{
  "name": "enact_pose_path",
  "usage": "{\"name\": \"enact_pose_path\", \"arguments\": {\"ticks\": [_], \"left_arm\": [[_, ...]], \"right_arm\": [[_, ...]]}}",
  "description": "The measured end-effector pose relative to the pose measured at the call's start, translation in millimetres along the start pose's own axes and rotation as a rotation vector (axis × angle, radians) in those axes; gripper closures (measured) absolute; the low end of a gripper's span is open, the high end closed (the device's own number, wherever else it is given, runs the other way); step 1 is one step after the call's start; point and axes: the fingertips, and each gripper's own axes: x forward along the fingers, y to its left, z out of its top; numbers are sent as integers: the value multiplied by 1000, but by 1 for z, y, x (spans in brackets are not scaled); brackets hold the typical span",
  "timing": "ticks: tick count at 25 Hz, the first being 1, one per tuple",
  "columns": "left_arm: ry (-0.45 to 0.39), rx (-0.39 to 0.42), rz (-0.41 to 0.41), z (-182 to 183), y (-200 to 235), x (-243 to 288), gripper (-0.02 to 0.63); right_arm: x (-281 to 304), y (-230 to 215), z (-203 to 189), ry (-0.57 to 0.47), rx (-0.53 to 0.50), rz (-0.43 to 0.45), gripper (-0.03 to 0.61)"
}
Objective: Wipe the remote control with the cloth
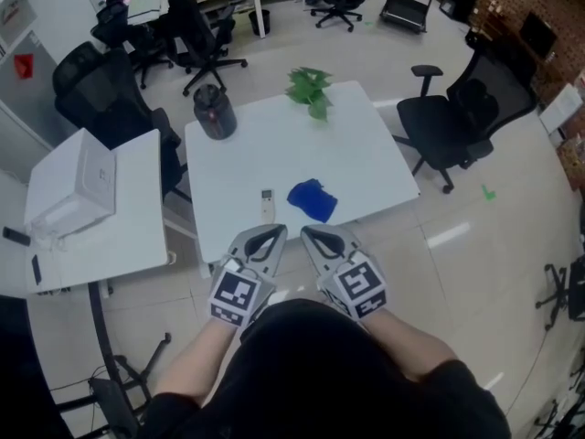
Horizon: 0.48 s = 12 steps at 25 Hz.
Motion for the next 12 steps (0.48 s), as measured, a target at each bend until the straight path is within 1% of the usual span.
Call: {"name": "enact_pose_path", "arguments": {"ticks": [2, 5, 12], "left_arm": [[-4, -14, -4, 0, -1, -5, 614], [-8, -11, -15, -4, -1, -10, 614], [-7, -28, -11, -9, -3, -22, 614]], "right_arm": [[2, 6, -1, -1, -9, -8, 569], [3, 13, 3, 1, -7, -22, 569], [2, 27, 1, 5, -11, -24, 569]]}}
